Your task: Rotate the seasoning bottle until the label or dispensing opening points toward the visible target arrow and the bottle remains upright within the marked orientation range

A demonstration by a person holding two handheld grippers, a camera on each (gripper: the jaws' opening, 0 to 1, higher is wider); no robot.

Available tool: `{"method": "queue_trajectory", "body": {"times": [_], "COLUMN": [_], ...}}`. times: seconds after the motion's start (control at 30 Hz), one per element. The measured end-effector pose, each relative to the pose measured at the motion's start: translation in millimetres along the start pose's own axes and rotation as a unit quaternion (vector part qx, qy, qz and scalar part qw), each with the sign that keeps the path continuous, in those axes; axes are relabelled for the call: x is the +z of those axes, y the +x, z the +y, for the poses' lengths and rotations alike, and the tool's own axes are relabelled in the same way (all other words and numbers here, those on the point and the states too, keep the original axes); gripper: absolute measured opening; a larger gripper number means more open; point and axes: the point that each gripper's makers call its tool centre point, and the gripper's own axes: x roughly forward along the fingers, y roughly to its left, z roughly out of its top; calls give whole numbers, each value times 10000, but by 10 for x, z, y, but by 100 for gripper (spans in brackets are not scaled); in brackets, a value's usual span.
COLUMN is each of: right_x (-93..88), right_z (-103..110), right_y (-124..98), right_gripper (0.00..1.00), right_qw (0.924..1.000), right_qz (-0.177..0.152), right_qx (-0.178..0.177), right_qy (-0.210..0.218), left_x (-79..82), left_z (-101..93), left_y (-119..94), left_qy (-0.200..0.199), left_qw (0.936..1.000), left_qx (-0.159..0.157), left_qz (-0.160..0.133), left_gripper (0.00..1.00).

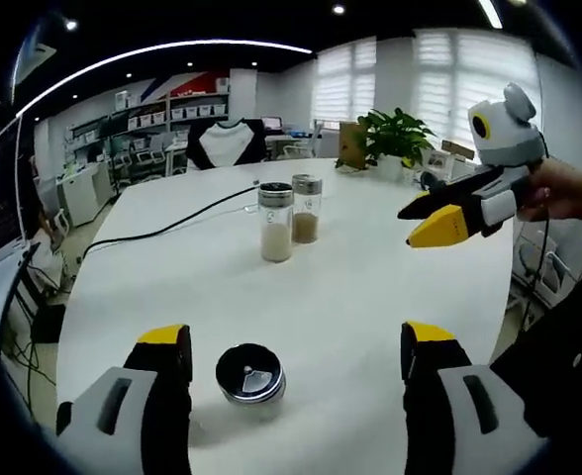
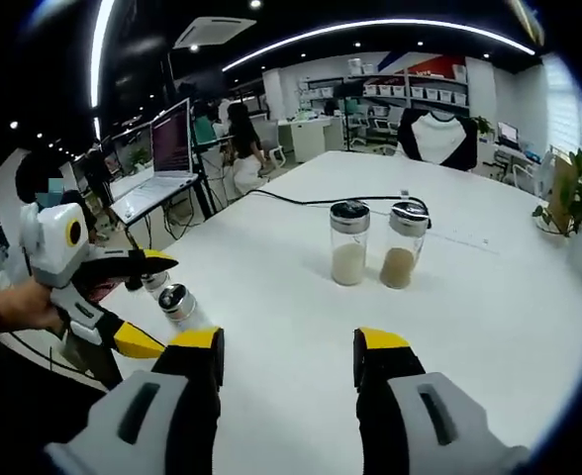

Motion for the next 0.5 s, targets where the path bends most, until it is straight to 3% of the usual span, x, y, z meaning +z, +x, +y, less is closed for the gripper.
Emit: {"method": "queue_trajectory", "body": {"times": [0.17,0.5], "right_x": [109,377], "right_z": [-18,-146], "right_y": [64,207], "right_gripper": [52,52], "right_qw": [9999,9996], "right_qz": [-20,-155], "right_qx": [78,14], "right_qy": [-121,-237], "left_x": [80,94], "left_z": [-62,-66], "left_y": [-53,-105], "left_qy": [-328,-490], "left_qw": [9992,9986], "left_qx": [-130,-184], "left_qz": [-178,-101], "left_gripper": [100,100]}}
